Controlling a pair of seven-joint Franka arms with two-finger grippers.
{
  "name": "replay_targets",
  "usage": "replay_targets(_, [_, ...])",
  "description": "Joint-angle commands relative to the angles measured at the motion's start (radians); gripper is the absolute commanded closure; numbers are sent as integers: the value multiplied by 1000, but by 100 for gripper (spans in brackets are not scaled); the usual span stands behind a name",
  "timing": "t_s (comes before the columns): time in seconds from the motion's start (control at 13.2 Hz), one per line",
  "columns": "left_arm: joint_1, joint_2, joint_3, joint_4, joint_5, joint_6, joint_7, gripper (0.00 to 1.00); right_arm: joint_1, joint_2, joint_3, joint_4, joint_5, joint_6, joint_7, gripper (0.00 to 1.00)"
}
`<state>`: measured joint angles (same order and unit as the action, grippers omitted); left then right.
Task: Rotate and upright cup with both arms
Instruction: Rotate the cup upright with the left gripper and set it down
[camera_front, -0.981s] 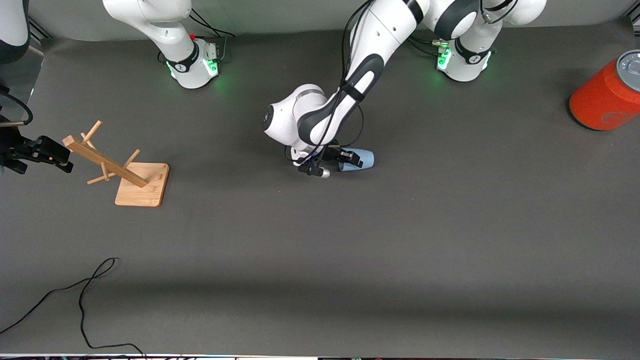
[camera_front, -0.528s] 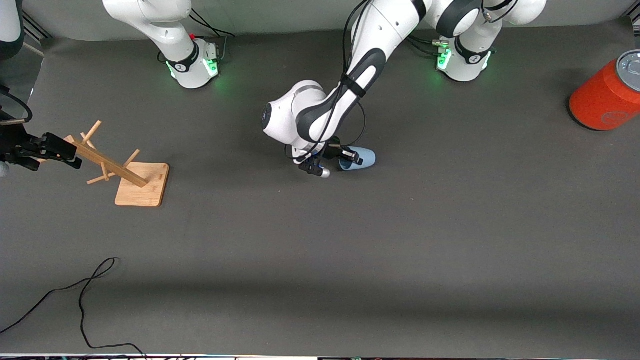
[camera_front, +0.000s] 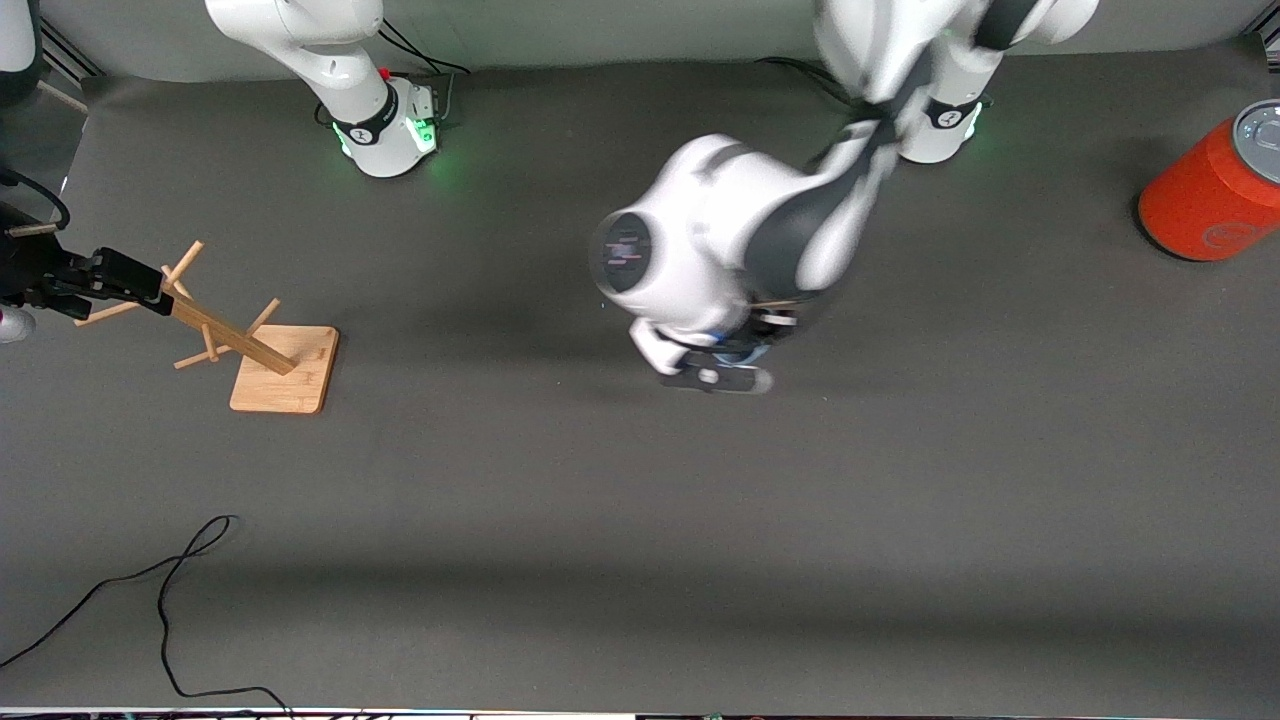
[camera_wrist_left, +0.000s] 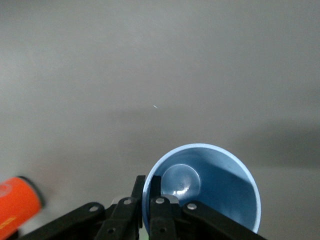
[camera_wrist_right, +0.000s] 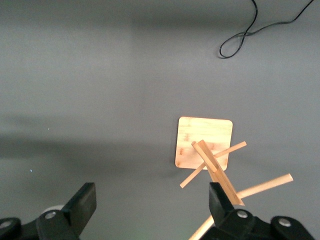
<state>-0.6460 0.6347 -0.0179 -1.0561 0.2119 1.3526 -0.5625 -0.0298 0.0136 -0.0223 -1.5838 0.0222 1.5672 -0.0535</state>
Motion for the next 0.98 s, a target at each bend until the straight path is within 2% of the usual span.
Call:
replay_targets(0.0, [113, -241, -14, -271, -77, 155, 3, 100, 2, -20, -7, -1, 24, -15, -15, 0])
replay_targets(0.23, [141, -393, -11, -540, -126, 392, -60, 100, 2, -21, -7, -1, 24, -16, -15, 0])
replay_targets(0.38, [131, -461, -11, -761, -126, 663, -155, 100, 2, -20, -7, 1, 24, -16, -15, 0])
replay_targets(0.45, [129, -461, -13, -821, -126, 772, -210, 100, 2, -20, -5, -2, 21, -16, -15, 0])
replay_targets(0.68, [106, -405, -16, -900, -118, 1008, -363, 100, 2, -20, -7, -2, 13, -16, -15, 0])
replay_targets(0.91, [51, -333, -16, -904, -59, 1053, -496, 100, 2, -18, -7, -2, 12, -16, -15, 0])
